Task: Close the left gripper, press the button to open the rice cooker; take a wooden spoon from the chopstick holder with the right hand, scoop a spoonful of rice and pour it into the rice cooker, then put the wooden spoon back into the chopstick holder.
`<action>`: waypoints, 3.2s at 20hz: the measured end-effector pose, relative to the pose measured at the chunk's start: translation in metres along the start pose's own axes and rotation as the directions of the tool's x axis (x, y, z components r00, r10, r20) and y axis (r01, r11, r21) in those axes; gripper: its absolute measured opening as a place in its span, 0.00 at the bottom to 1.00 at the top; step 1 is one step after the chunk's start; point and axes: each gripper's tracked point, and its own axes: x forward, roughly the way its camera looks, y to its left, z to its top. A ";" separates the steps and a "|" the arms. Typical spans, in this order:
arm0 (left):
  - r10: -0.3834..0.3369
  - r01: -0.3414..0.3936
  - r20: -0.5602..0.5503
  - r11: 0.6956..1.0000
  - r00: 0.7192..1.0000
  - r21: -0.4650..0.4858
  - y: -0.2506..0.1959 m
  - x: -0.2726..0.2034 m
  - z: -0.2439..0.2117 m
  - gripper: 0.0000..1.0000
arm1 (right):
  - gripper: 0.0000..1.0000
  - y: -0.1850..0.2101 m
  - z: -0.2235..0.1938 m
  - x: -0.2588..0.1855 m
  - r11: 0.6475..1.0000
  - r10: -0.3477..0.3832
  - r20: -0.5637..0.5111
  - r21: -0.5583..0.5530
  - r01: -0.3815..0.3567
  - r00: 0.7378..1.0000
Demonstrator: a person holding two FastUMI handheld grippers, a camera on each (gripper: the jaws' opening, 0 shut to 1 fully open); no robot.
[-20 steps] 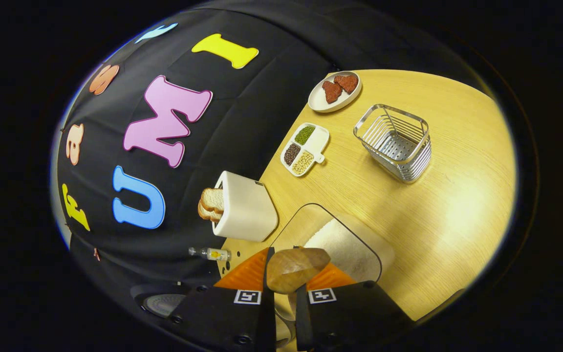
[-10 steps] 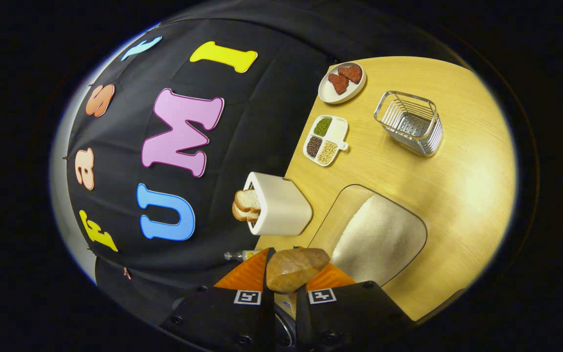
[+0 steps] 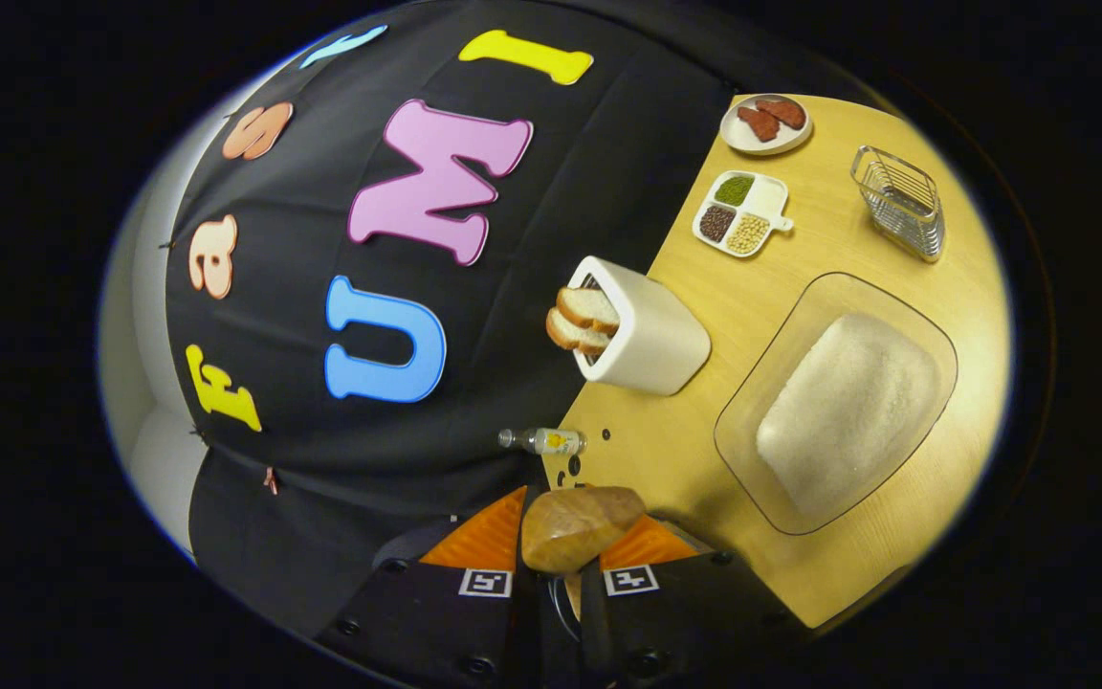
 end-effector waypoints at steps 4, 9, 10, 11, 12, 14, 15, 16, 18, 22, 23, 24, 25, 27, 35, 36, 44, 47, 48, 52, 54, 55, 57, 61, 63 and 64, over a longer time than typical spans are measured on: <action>0.024 -0.024 -0.013 0.999 1.000 -0.024 0.015 -0.005 -0.007 0.95 | 0.20 0.023 -0.042 0.014 0.991 0.029 -0.064 -0.126 -0.037 0.998; 0.051 -0.052 -0.025 0.998 0.998 -0.031 0.030 -0.009 -0.012 0.95 | 0.20 0.054 -0.084 0.032 0.921 0.080 -0.092 -0.374 -0.108 0.993; 0.056 -0.056 -0.025 0.998 0.998 -0.029 0.031 -0.008 -0.013 0.96 | 0.20 0.058 -0.092 0.036 0.900 0.088 -0.101 -0.419 -0.123 0.991; 0.059 -0.059 -0.023 0.998 0.998 -0.027 0.033 -0.009 -0.012 0.95 | 0.20 0.063 -0.101 0.037 0.876 0.098 -0.110 -0.461 -0.138 0.989; 0.061 -0.061 -0.023 0.998 0.998 -0.024 0.034 -0.010 -0.011 0.95 | 0.20 0.067 -0.109 0.039 0.850 0.108 -0.119 -0.504 -0.154 0.987; 0.066 -0.067 -0.023 0.998 0.998 -0.017 0.038 -0.010 -0.011 0.95 | 0.20 0.072 -0.128 0.041 0.791 0.131 -0.139 -0.583 -0.188 0.982; 0.069 -0.069 -0.025 0.997 0.997 -0.015 0.038 -0.009 -0.010 0.95 | 0.20 0.075 -0.138 0.043 0.758 0.142 -0.150 -0.619 -0.205 0.978; 0.071 -0.071 -0.028 0.997 0.997 -0.012 0.038 -0.007 -0.012 0.96 | 0.20 0.076 -0.148 0.045 0.724 0.146 -0.163 -0.654 -0.218 0.976; 0.071 -0.071 -0.030 0.997 0.997 -0.004 0.038 -0.006 -0.012 0.95 | 0.20 0.072 -0.160 0.050 0.663 0.143 -0.183 -0.712 -0.231 0.973; 0.072 -0.071 -0.039 0.997 0.997 0.023 0.040 -0.005 -0.014 0.95 | 0.20 0.066 -0.181 0.053 0.537 0.153 -0.211 -0.802 -0.261 0.965; 0.073 -0.072 -0.044 0.997 0.996 0.024 0.041 -0.005 -0.016 0.95 | 0.20 0.063 -0.186 0.053 0.512 0.154 -0.221 -0.816 -0.269 0.963; 0.073 -0.072 -0.049 0.997 0.996 0.021 0.041 -0.004 -0.018 0.95 | 0.20 0.062 -0.191 0.054 0.489 0.155 -0.230 -0.827 -0.277 0.961; 0.074 -0.073 -0.053 0.997 0.996 0.019 0.042 -0.005 -0.019 0.96 | 0.20 0.061 -0.195 0.055 0.466 0.159 -0.239 -0.837 -0.286 0.958; 0.079 -0.078 -0.057 0.997 0.995 0.018 0.045 -0.006 -0.020 0.96 | 0.20 0.061 -0.202 0.056 0.416 0.172 -0.255 -0.857 -0.305 0.952; 0.093 -0.092 -0.067 0.996 0.993 0.017 0.054 -0.006 -0.026 0.95 | 0.20 0.053 -0.238 0.045 0.132 0.199 -0.372 -0.906 -0.401 0.907; 0.093 -0.092 -0.066 0.996 0.993 0.017 0.054 -0.006 -0.026 0.95 | 0.20 0.052 -0.245 0.041 0.080 0.201 -0.396 -0.905 -0.418 0.896; 0.099 -0.097 -0.051 0.994 0.994 0.041 0.055 -0.005 -0.022 0.95 | 0.16 0.040 -0.257 0.037 0.033 0.173 -0.436 -0.893 -0.448 0.883; 0.091 -0.088 -0.049 0.995 0.995 0.054 0.050 -0.006 -0.022 0.95 | 0.20 0.061 -0.230 0.036 0.180 0.218 -0.371 -0.894 -0.411 0.903; 0.086 -0.084 -0.050 0.995 0.995 0.055 0.048 -0.006 -0.022 0.95 | 0.20 0.069 -0.218 0.034 0.238 0.232 -0.347 -0.886 -0.399 0.909; 0.060 -0.058 -0.045 0.997 0.997 0.041 0.033 -0.001 -0.018 0.95 | 0.20 0.090 -0.157 0.022 0.464 0.275 -0.204 -0.827 -0.316 0.939; 0.034 -0.032 -0.038 0.999 0.999 0.035 0.018 0.004 -0.015 0.96 | 0.20 0.088 -0.119 0.014 0.557 0.279 -0.142 -0.782 -0.280 0.950; 0.010 -0.009 -0.035 0.999 0.999 0.038 0.008 0.006 -0.014 0.96 | 0.20 0.082 -0.101 0.012 0.593 0.264 -0.115 -0.763 -0.255 0.958; -0.036 0.037 -0.024 0.997 0.999 0.063 -0.014 0.011 -0.011 0.96 | 0.19 0.067 -0.060 0.005 0.653 0.231 -0.039 -0.735 -0.185 0.972; -0.118 0.120 -0.022 0.989 0.993 0.086 -0.061 0.023 -0.010 0.96 | 0.20 0.039 0.032 -0.028 0.772 0.187 0.133 -0.632 -0.062 0.973; -0.157 0.159 -0.027 0.984 0.987 0.075 -0.085 0.030 -0.014 0.96 | 0.19 0.016 0.082 -0.047 0.793 0.145 0.224 -0.608 0.022 0.964; -0.167 0.168 -0.028 0.983 0.986 0.073 -0.094 0.032 -0.015 0.96 | 0.20 0.005 0.104 -0.057 0.808 0.123 0.262 -0.587 0.057 0.957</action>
